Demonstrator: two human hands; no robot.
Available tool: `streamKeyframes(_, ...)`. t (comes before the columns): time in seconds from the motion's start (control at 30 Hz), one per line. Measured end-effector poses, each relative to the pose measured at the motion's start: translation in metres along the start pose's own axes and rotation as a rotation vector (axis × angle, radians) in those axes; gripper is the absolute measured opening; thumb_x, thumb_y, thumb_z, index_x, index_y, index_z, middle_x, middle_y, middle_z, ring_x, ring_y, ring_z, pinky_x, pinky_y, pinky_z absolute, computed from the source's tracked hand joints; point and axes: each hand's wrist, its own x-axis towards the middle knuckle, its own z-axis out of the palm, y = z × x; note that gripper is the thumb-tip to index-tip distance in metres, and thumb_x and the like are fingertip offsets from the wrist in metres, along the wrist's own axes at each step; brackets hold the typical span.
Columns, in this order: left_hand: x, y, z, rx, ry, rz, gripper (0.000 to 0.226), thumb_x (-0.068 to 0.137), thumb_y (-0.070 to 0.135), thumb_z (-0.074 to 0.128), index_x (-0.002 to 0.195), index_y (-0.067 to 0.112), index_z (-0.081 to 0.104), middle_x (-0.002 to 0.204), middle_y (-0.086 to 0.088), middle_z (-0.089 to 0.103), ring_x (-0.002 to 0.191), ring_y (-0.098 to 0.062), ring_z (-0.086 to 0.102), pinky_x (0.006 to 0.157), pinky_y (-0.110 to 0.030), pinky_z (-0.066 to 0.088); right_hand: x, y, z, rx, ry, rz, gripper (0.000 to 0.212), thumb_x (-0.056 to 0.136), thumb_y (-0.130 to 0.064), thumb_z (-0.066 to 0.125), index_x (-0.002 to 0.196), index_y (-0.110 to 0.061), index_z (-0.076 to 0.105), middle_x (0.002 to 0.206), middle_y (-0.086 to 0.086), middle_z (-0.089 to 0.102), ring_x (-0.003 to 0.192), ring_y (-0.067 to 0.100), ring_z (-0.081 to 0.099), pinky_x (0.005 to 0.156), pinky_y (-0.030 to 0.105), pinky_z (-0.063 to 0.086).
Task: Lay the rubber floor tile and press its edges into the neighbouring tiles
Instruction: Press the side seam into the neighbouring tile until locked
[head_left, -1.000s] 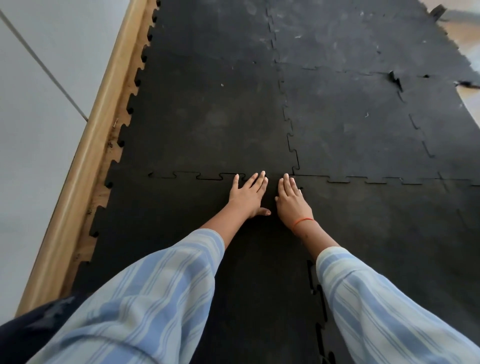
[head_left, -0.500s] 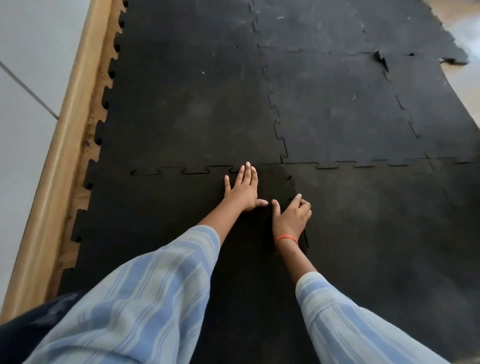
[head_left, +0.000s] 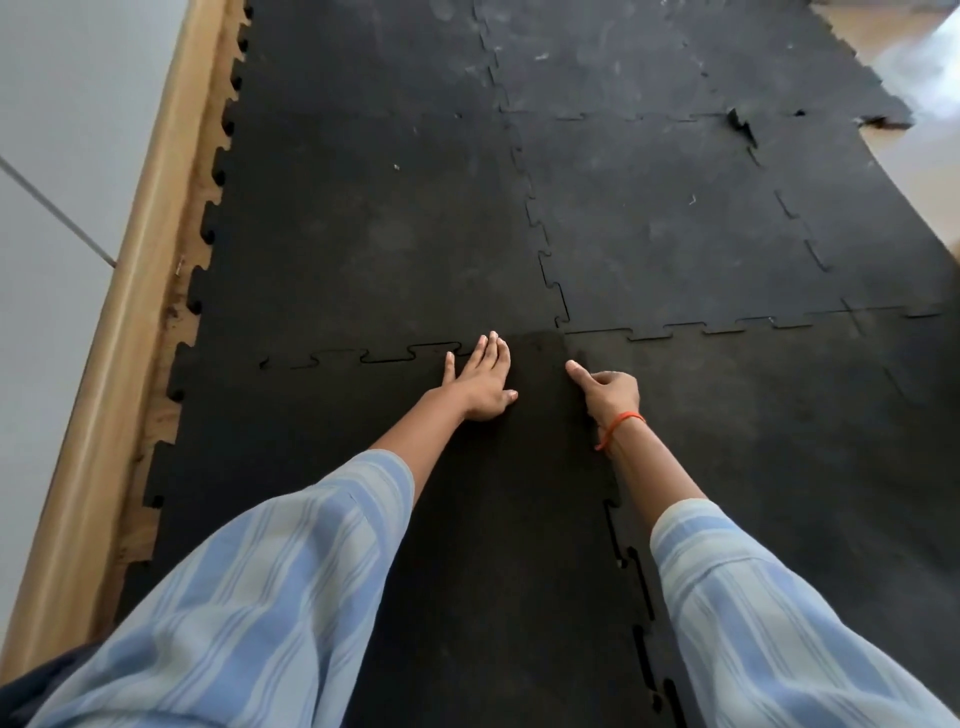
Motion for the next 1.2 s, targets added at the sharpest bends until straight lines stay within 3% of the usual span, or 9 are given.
streamKeyframes(0.33, 0.009, 0.006, -0.004, 0.017, 0.010, 0.033, 0.075, 0.102, 0.027, 0.036, 0.149, 0.018, -0.021, 0.157, 0.000, -0.029, 0.144, -0.016, -0.025, 0.112, -0.054, -0.016, 0.010, 0.001, 0.007, 0.172, 0.039, 0.061, 0.037, 0.073, -0.039, 0.080, 0.058, -0.011, 0.060, 0.066, 0.005, 0.060, 0.064, 0.019, 0.056, 0.072, 0.035, 0.053)
streamKeyframes(0.47, 0.031, 0.074, 0.006, 0.004, 0.061, 0.219, 0.073, 0.096, 0.002, 0.030, 0.152, 0.019, -0.015, 0.160, 0.005, -0.021, 0.147, -0.014, -0.016, 0.113, -0.053, -0.014, 0.020, 0.001, 0.005, -0.063, 0.077, -0.028, 0.020, 0.086, -0.025, 0.067, 0.074, -0.010, 0.069, 0.081, 0.014, 0.068, 0.077, 0.025, 0.062, 0.069, 0.030, 0.047)
streamKeyframes(0.53, 0.039, 0.085, 0.003, -0.107, 0.022, 0.207, 0.077, 0.093, -0.003, 0.030, 0.151, 0.015, -0.018, 0.160, 0.001, -0.021, 0.147, -0.012, -0.015, 0.115, -0.048, -0.015, 0.024, 0.001, -0.003, -0.165, 0.034, -0.060, 0.022, 0.087, -0.027, 0.065, 0.087, -0.007, 0.073, 0.083, 0.016, 0.070, 0.067, 0.024, 0.062, 0.067, 0.031, 0.050)
streamKeyframes(0.63, 0.034, 0.068, -0.003, -0.199, -0.015, 0.238, 0.078, 0.092, -0.007, 0.032, 0.151, 0.012, -0.016, 0.161, -0.002, -0.016, 0.148, -0.012, -0.011, 0.116, -0.037, -0.012, 0.022, 0.002, -0.009, -0.238, -0.039, -0.063, 0.035, 0.082, -0.045, 0.069, 0.082, -0.010, 0.073, 0.072, 0.009, 0.068, 0.051, 0.017, 0.056, 0.063, 0.029, 0.050)
streamKeyframes(0.9, 0.016, 0.011, 0.016, 0.226, 0.142, 0.132, 0.063, 0.103, 0.043, 0.020, 0.152, 0.023, -0.014, 0.158, 0.004, -0.025, 0.146, -0.012, -0.017, 0.118, -0.038, -0.008, -0.003, 0.007, -0.012, 0.020, 0.097, -0.063, 0.025, 0.069, -0.047, 0.079, 0.080, -0.024, 0.077, 0.066, -0.013, 0.069, 0.055, 0.006, 0.067, 0.072, 0.026, 0.056)
streamKeyframes(0.97, 0.014, 0.010, 0.016, 0.254, 0.129, 0.139, 0.062, 0.103, 0.043, 0.019, 0.151, 0.024, -0.015, 0.158, 0.004, -0.026, 0.146, -0.012, -0.018, 0.118, -0.039, -0.007, -0.017, 0.018, -0.008, 0.007, 0.246, -0.141, 0.015, 0.080, -0.033, 0.073, 0.088, -0.021, 0.077, 0.080, -0.003, 0.074, 0.072, 0.015, 0.072, 0.083, 0.027, 0.054)
streamKeyframes(1.03, 0.013, 0.011, 0.017, 0.272, 0.129, 0.140, 0.062, 0.103, 0.043, 0.018, 0.151, 0.024, -0.015, 0.157, 0.004, -0.026, 0.146, -0.012, -0.019, 0.119, -0.040, -0.007, -0.029, 0.031, -0.002, -0.283, 0.330, -0.438, 0.023, 0.091, -0.014, 0.060, 0.111, -0.010, 0.071, 0.109, 0.011, 0.071, 0.101, 0.027, 0.068, 0.090, 0.031, 0.049)
streamKeyframes(1.1, 0.013, 0.010, 0.018, 0.279, 0.137, 0.144, 0.062, 0.103, 0.043, 0.017, 0.151, 0.024, -0.016, 0.157, 0.004, -0.027, 0.146, -0.013, -0.020, 0.119, -0.040, -0.008, -0.034, 0.043, 0.003, -0.605, 0.192, -0.716, 0.039, 0.098, -0.006, 0.046, 0.136, -0.001, 0.050, 0.142, 0.019, 0.050, 0.131, 0.030, 0.048, 0.108, 0.037, 0.038)
streamKeyframes(1.2, 0.014, 0.007, 0.021, 0.301, 0.148, 0.154, 0.061, 0.102, 0.045, 0.015, 0.150, 0.025, -0.017, 0.156, 0.004, -0.029, 0.145, -0.013, -0.021, 0.118, -0.040, -0.010, -0.026, 0.055, 0.007, -0.798, 0.002, -0.718, 0.052, 0.104, -0.023, 0.028, 0.151, -0.007, 0.013, 0.162, 0.006, 0.004, 0.150, 0.018, 0.007, 0.121, 0.036, 0.009)
